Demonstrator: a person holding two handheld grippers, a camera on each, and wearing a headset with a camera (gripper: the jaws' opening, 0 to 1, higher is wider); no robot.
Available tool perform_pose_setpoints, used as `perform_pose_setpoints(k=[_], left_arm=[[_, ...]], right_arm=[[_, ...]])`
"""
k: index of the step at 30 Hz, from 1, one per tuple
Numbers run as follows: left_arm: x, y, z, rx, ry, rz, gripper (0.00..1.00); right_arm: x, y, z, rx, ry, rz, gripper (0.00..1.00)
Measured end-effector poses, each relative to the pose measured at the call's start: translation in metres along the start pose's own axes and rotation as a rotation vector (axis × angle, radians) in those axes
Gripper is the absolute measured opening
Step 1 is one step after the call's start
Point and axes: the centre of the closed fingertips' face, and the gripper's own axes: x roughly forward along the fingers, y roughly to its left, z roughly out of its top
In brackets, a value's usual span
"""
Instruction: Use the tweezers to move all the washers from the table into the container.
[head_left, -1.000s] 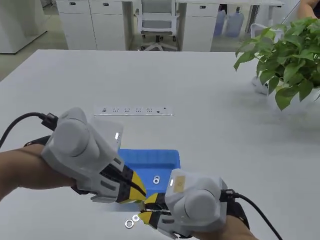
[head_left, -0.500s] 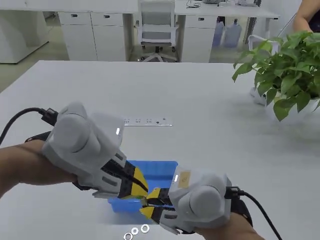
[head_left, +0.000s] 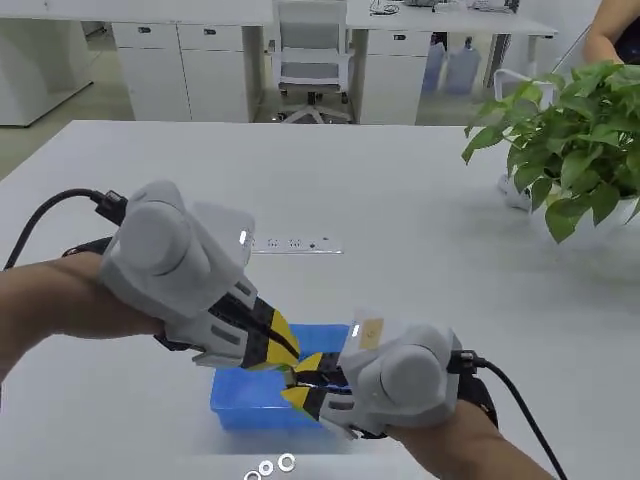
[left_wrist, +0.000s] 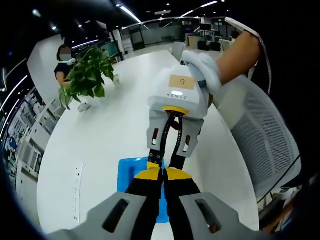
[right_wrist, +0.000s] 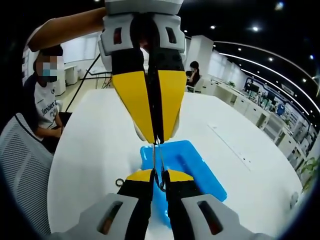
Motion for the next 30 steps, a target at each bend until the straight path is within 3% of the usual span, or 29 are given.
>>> perform_pose_setpoints(k=[12,30], left_arm=[[0.011,0.016,-0.011,-0.012,0.002,-0.014,0.05],[0.024,0.034,-0.038,-0.049,0.019,-0.047,0.05]], right_arm=[[0.013,-0.014,-0.011,0.035,0.014,0.006,0.11],[0.039,-0.024,-0.027,0.11,0.039,0.039,0.11]])
